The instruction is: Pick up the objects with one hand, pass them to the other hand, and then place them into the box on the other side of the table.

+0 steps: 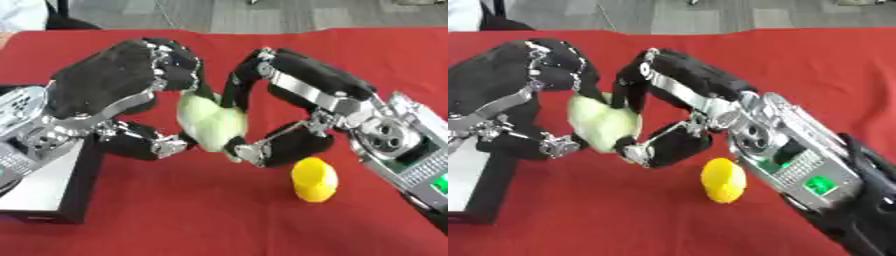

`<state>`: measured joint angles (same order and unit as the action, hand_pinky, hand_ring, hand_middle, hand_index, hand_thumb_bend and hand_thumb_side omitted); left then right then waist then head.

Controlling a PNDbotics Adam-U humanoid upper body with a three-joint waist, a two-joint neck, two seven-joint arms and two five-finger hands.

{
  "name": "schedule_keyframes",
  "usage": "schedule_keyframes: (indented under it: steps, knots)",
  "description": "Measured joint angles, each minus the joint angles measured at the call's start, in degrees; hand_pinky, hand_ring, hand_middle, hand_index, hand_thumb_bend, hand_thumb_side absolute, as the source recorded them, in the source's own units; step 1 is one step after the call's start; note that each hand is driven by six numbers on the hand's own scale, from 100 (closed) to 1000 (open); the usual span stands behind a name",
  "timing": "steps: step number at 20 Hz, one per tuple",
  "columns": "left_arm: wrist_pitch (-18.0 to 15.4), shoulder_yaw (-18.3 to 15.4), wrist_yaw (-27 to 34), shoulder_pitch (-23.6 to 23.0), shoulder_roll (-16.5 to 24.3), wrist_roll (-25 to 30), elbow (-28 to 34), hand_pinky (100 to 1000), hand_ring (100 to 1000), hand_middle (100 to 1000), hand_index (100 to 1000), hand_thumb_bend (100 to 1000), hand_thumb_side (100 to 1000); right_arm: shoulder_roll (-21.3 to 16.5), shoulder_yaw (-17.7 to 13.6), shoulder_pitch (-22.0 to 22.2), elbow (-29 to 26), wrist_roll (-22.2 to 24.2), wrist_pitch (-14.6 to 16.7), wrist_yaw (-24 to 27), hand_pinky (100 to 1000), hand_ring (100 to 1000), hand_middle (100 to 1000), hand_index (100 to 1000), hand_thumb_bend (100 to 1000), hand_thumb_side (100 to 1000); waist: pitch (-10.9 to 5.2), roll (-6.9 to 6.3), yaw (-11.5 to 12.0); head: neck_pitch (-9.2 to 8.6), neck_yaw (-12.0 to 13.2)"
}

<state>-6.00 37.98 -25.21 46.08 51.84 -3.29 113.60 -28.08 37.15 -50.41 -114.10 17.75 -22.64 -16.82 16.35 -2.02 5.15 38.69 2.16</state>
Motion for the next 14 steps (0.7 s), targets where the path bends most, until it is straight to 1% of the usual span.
schedule_keyframes:
  steps: [4,7,9,14]
  knots:
    - [0.5,0.0,0.6,0.0,0.0,0.3,-0.1,724,623,430,451,100,165,0.0,0.0,0.0,0.0,-0.7,-0.7,-0.2,801,655,536,482,271,100,0.00,0.00,0.0,0.00,0.0]
    - [1.0,0.0,0.8,-0.1,0.0,0.6,-0.1,722,615,412,430,100,171,-0.1,0.0,0.0,0.0,-1.1,-1.3,-1.2,824,720,609,549,267,100,0.00,0.00,0.0,0.00,0.1]
    - [1.5,0.0,0.9,-0.2,0.0,0.7,-0.1,722,612,401,414,100,173,-0.2,0.0,0.0,0.0,-1.1,-1.7,-2.1,842,760,662,616,298,100,0.00,0.00,0.0,0.00,0.2]
    - [2.3,0.0,0.9,-0.3,0.0,1.2,-0.1,721,604,381,393,100,181,-0.5,0.1,0.0,0.0,0.2,-2.4,-5.2,866,809,732,711,354,100,0.00,0.00,-0.1,0.00,0.2]
